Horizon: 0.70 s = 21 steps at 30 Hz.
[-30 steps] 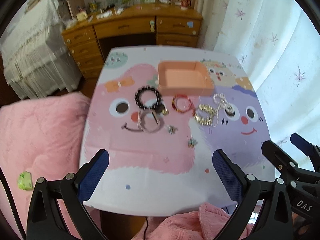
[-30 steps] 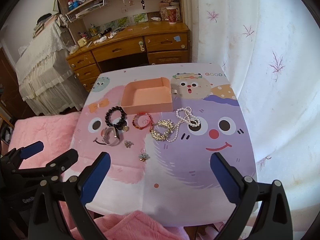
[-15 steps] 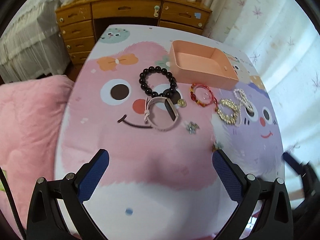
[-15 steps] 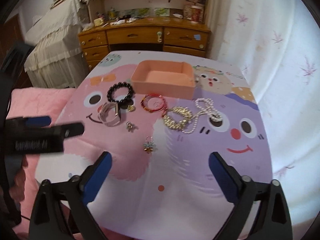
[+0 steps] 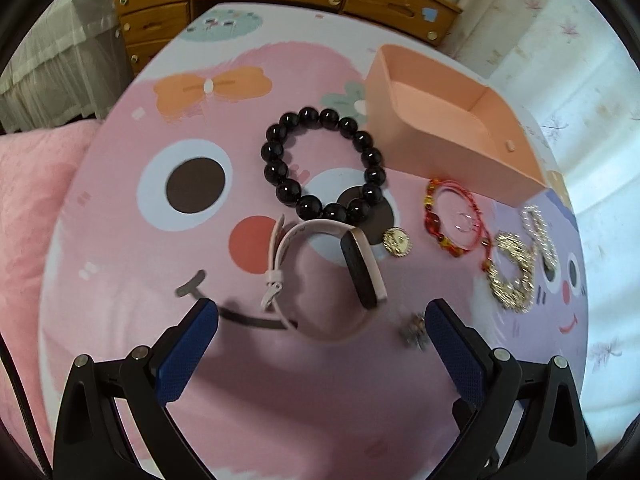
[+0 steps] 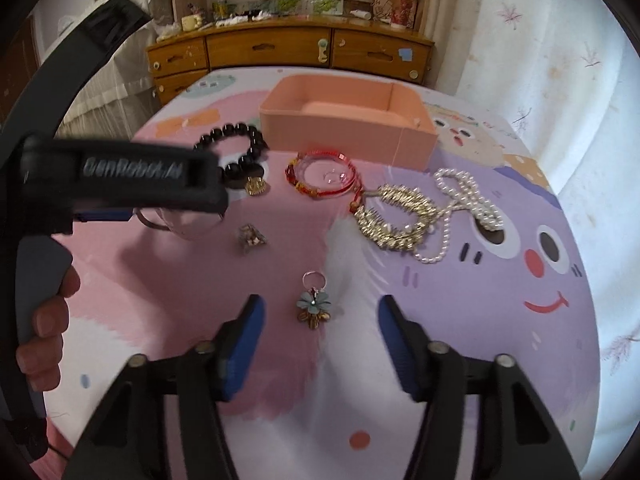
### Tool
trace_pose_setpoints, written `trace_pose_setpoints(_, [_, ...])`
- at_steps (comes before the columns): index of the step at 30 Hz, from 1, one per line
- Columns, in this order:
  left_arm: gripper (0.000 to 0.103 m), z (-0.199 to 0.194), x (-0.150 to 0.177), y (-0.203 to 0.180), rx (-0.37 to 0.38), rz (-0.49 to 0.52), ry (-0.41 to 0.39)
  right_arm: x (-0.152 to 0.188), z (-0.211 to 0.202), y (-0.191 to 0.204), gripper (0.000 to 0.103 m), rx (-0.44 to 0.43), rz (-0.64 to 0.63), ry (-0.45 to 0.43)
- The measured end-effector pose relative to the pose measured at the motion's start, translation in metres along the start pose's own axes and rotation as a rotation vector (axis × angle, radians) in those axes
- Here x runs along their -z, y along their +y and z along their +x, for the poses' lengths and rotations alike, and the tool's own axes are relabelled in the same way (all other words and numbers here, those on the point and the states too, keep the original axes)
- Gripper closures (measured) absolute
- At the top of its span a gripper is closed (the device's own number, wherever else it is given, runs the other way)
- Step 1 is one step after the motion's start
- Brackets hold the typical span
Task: Organize jewelry
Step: 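Grasp the white smartwatch with the left tool while the right tool grasps the flower charm, then carry the watch into the pink box with the left tool while the right tool drops the charm there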
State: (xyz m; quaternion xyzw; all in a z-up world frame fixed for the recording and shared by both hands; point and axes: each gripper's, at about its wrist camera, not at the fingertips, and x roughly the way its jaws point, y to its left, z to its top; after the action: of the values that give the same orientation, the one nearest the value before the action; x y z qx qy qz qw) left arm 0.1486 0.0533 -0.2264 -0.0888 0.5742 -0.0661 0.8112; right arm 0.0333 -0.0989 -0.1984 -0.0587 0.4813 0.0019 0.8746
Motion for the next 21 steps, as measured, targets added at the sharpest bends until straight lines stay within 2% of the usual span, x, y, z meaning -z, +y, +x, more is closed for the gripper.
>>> trace_pose_setpoints(2, [0.005, 0.004, -0.002, -0.003, -0.029, 0.015, -0.022, 0.001, 0.009, 0.000, 0.055, 0.007, -0.003, 0.020])
trace_pose_setpoints(4, [0.008, 0.007, -0.005, -0.008, -0.025, 0.039, -0.029, 0.002, 0.014, 0.000, 0.059, -0.023, -0.002, 0.033])
trace_pose_setpoints(5, [0.009, 0.009, -0.005, -0.010, -0.030, 0.048, -0.032, 0.002, 0.014, 0.000, 0.064, -0.038, -0.001, 0.027])
trace_pose_setpoints(7, [0.027, 0.011, -0.006, -0.016, -0.066, 0.074, -0.059, 0.002, 0.015, 0.000, 0.072, -0.049, -0.010, 0.020])
trace_pose_setpoints(9, [0.040, 0.012, -0.008, -0.021, -0.105, 0.096, -0.069, 0.000, 0.016, 0.000, 0.083, -0.060, -0.028, 0.024])
trace_pose_setpoints(10, [0.050, 0.010, -0.008, -0.024, -0.105, 0.098, -0.073, -0.001, 0.016, 0.000, 0.083, -0.065, -0.030, 0.028])
trace_pose_setpoints(11, [0.053, 0.010, -0.008, -0.025, -0.102, 0.092, -0.077, -0.002, 0.016, -0.001, 0.083, -0.073, -0.028, 0.032])
trace_pose_setpoints(16, [0.064, 0.010, -0.011, -0.026, -0.107, 0.073, -0.043, -0.007, 0.015, -0.013, 0.083, -0.119, -0.008, 0.053])
trace_pose_setpoints(21, [0.067, -0.014, -0.014, -0.020, -0.100, 0.057, -0.061, -0.022, 0.002, -0.025, 0.083, -0.135, -0.024, 0.033])
